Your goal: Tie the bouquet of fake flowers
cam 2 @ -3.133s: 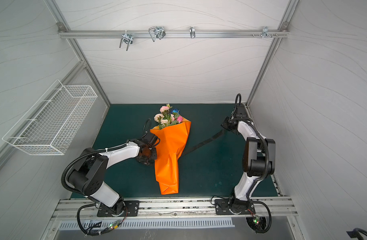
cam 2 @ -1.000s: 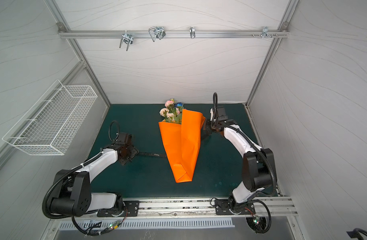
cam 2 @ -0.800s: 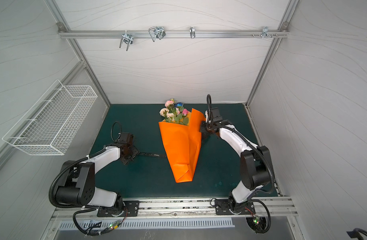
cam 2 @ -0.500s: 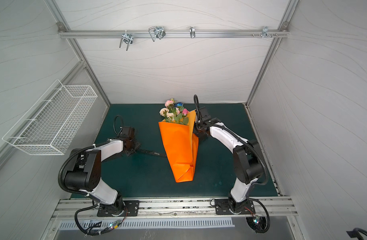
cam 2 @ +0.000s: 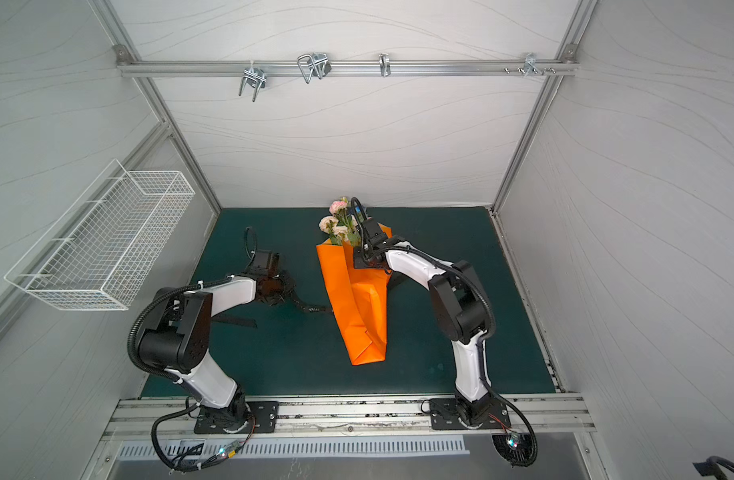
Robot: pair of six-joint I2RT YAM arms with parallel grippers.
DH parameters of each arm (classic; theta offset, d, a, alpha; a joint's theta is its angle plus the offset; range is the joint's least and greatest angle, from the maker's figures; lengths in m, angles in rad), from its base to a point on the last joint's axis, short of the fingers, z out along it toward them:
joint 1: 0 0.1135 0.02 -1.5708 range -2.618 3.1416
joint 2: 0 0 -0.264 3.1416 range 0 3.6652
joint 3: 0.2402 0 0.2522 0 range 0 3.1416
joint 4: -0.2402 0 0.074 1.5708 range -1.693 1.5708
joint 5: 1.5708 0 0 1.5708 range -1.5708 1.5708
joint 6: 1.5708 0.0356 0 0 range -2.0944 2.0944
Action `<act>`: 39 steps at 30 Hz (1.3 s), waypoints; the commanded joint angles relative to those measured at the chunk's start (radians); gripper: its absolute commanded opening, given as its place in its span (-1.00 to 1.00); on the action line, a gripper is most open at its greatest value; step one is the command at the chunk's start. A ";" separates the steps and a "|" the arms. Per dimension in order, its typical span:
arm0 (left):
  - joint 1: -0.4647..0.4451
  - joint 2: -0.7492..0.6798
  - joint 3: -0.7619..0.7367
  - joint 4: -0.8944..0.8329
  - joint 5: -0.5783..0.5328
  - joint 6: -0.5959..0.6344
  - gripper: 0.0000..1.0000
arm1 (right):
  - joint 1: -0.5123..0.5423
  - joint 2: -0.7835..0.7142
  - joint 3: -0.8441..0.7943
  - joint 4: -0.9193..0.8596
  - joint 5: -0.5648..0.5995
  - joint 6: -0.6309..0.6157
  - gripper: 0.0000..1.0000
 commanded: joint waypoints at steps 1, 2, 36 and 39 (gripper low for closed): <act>-0.004 -0.101 0.002 -0.016 0.045 -0.030 -0.13 | 0.028 0.046 0.053 -0.010 0.063 0.033 -1.00; -0.006 -0.136 -0.003 -0.030 0.051 -0.034 -0.04 | 0.032 0.052 0.058 -0.015 0.070 0.034 -1.00; -0.451 -0.065 0.386 -0.282 0.002 0.076 0.36 | 0.032 -0.031 0.018 -0.029 0.116 0.016 -1.00; -0.452 -0.076 0.365 -0.266 -0.008 0.074 0.01 | 0.031 -0.044 0.015 -0.038 0.132 0.006 -1.00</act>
